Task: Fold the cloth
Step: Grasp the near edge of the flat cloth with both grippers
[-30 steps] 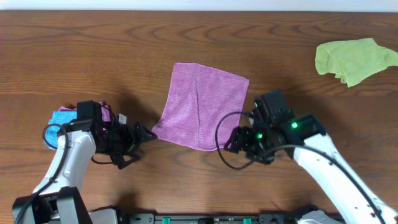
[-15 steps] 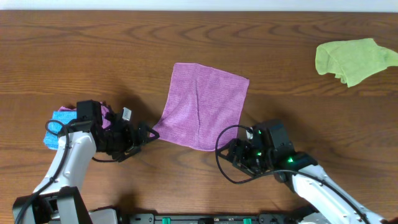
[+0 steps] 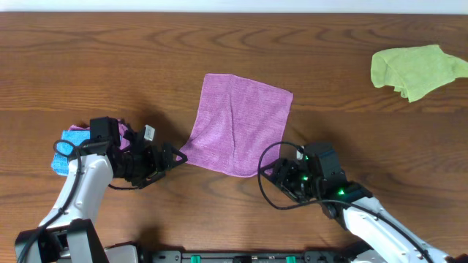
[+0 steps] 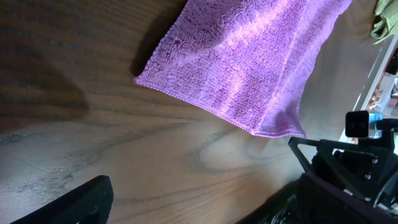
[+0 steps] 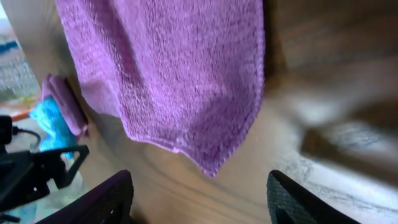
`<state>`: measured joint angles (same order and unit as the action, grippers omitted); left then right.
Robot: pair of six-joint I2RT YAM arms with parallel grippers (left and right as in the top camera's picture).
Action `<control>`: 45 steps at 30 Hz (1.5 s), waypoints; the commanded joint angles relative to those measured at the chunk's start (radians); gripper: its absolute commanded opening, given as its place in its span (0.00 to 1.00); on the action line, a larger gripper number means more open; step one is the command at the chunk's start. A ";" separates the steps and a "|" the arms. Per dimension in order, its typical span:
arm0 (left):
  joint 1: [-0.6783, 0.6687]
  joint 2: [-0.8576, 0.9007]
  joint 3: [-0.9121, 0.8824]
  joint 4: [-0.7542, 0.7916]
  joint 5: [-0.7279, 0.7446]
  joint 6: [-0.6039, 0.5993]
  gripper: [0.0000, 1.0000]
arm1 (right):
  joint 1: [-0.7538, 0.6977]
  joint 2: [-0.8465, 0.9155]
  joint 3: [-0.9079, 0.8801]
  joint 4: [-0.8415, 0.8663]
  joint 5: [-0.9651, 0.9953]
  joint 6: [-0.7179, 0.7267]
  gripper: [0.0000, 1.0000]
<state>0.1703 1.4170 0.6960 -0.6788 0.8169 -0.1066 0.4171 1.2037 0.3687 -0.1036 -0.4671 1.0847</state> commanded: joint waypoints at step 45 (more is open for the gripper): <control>0.006 -0.013 -0.001 -0.011 -0.036 -0.006 0.95 | -0.054 0.068 -0.005 -0.086 0.076 -0.061 0.01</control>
<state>0.1703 1.4170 0.6960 -0.6819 0.8085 -0.1078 0.3916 1.3079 0.3672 -0.1650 -0.4118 1.0801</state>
